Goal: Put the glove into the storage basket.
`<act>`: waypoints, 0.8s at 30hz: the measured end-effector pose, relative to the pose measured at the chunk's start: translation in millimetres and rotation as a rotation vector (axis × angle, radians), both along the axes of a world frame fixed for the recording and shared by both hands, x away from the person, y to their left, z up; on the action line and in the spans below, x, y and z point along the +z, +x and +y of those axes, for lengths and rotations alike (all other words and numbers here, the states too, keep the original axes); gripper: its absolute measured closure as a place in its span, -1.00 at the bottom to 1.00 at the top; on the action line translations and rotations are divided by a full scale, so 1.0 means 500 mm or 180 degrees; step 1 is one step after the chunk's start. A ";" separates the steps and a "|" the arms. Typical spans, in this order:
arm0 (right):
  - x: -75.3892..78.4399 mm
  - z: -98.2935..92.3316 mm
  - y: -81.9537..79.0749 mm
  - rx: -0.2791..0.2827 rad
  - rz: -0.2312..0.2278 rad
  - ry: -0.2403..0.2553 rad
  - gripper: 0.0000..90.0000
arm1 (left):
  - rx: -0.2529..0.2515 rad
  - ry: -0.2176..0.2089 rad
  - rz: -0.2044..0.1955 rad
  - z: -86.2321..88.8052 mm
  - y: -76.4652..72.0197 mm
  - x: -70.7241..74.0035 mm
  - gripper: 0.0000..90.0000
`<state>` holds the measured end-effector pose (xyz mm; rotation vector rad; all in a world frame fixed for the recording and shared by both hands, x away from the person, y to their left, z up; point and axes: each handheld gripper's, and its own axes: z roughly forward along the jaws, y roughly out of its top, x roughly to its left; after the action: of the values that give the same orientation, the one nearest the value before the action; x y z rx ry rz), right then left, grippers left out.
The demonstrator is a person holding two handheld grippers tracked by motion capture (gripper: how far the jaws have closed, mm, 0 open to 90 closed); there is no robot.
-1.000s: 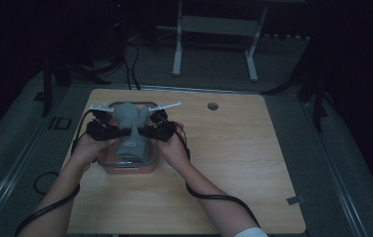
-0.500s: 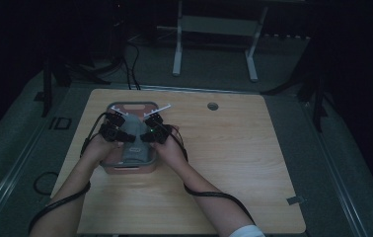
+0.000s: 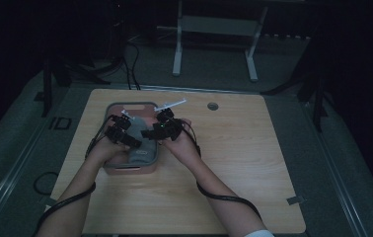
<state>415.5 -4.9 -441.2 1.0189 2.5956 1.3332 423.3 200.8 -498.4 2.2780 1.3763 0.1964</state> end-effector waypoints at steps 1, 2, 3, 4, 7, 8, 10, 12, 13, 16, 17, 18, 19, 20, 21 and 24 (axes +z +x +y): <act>0.000 0.000 0.000 0.0000 0.0000 0.0000 -0.19 | 0.0000 0.0000 0.0000 0.000 0.000 0.000 -0.31; 0.003 -0.008 -0.001 0.0029 -0.0002 0.0016 -0.24 | -0.0001 -0.0018 -0.0031 0.003 -0.003 0.004 -0.31; 0.009 -0.026 -0.004 0.0009 -0.0084 0.0041 -0.31 | 0.0008 -0.0024 -0.0118 0.010 -0.009 0.013 -0.45; 0.011 -0.034 -0.006 0.0017 -0.0113 0.0035 -0.37 | 0.0022 -0.0049 -0.0165 0.015 -0.013 0.019 -0.49; 0.012 -0.059 -0.008 0.0054 -0.0104 0.0173 -0.69 | 0.0061 -0.0117 -0.0294 0.025 -0.021 0.029 -0.59; 0.010 -0.065 -0.008 0.0098 -0.0078 0.0132 -0.67 | 0.0073 -0.0148 -0.0400 0.029 -0.027 0.034 -0.64; 0.008 -0.070 -0.010 0.0139 -0.0143 0.0055 -0.68 | 0.0090 -0.0158 -0.0590 0.035 -0.039 0.043 -0.68; 0.004 -0.082 -0.015 0.0144 -0.0255 -0.0019 -0.69 | 0.0060 -0.0172 -0.0766 0.040 -0.053 0.052 -0.70; 0.002 -0.096 -0.017 0.0144 -0.0228 -0.0041 -0.69 | 0.0060 -0.0225 -0.0822 0.041 -0.059 0.055 -0.76; 0.000 -0.111 -0.020 0.0123 -0.0251 -0.0008 -0.69 | 0.0007 -0.0318 -0.0971 0.038 -0.082 0.067 -0.77; 0.000 -0.126 -0.025 0.0124 -0.0291 -0.0025 -0.69 | -0.0039 -0.0329 -0.1065 0.030 -0.098 0.073 -0.77; -0.001 -0.134 -0.028 0.0123 -0.0307 -0.0033 -0.69 | -0.0042 -0.0369 -0.1140 0.026 -0.106 0.075 -0.77; -0.001 -0.141 -0.032 0.0132 -0.0329 -0.0059 -0.69 | -0.0042 -0.0369 -0.1140 0.026 -0.106 0.075 -0.77; -0.001 -0.141 -0.032 0.0132 -0.0329 -0.0059 -0.69 | -0.0055 -0.0417 -0.1180 0.022 -0.114 0.078 -0.77; -0.002 -0.156 -0.041 0.0135 -0.0368 -0.0077 -0.69 | -0.0072 -0.0426 -0.1214 0.018 -0.120 0.080 -0.78; -0.006 -0.179 -0.053 0.0158 -0.0378 -0.0067 -0.69 | -0.0065 -0.0554 -0.1391 0.006 -0.141 0.086 -0.78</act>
<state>388.9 -94.2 -444.1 0.8500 2.5574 1.3304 352.7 203.8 -455.4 1.9562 1.0953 0.5131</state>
